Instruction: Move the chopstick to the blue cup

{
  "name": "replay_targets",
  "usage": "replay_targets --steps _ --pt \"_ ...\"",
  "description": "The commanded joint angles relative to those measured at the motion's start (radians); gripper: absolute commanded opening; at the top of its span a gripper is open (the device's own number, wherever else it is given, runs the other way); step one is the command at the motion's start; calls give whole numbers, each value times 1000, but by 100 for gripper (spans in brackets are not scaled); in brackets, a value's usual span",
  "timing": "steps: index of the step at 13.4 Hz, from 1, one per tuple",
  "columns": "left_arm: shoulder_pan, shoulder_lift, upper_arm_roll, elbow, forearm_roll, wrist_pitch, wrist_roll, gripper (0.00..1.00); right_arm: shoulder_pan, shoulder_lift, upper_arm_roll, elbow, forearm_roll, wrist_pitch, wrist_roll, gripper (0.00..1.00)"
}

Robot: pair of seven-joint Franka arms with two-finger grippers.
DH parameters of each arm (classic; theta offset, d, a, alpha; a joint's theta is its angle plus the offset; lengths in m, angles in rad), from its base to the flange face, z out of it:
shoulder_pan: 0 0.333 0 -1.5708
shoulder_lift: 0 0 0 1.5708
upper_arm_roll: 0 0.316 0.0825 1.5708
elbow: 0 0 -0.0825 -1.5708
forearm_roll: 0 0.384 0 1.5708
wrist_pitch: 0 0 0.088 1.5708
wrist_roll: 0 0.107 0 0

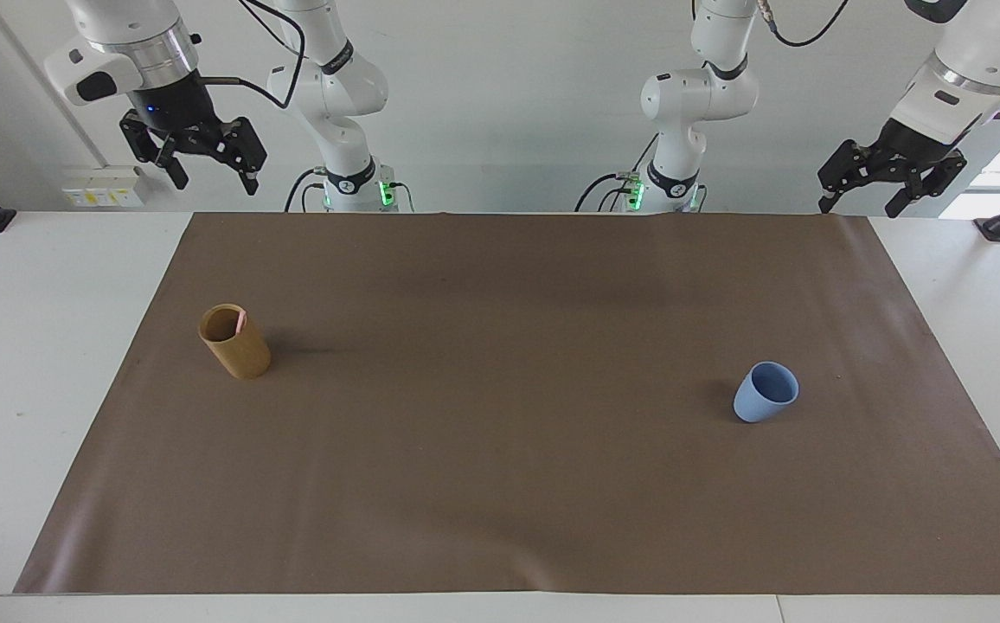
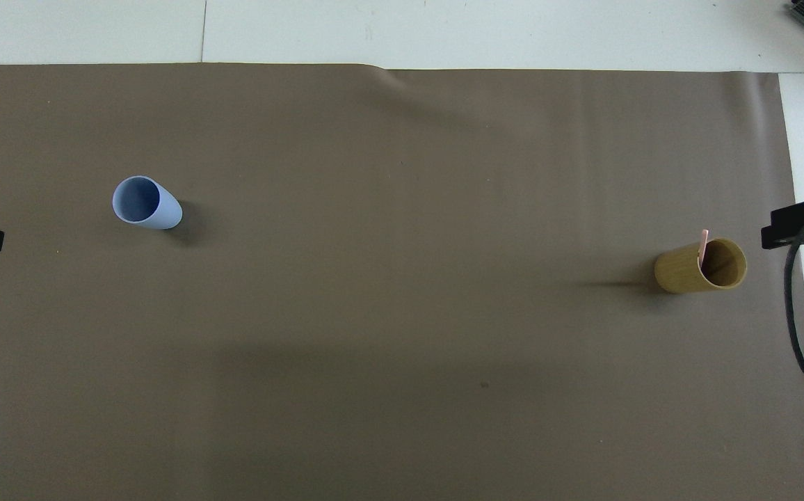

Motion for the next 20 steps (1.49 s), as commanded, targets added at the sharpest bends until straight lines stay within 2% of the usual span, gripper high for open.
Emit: replay_targets --steps 1,7,12,14,20 --pt "-1 -23 7 -28 11 9 13 100 -7 1 0 8 -2 -9 -11 100" --pt "-14 -29 -22 -30 2 0 -8 100 -10 1 0 8 -2 -9 -11 100" --pt "9 -39 -13 -109 2 88 -6 100 -10 1 0 8 -2 -9 -11 100" --pt "41 -37 -11 -113 2 121 -2 100 -10 1 0 8 -2 -9 -10 100" --pt "72 -39 -11 -117 2 107 3 100 -10 1 0 8 -2 -9 -11 100"
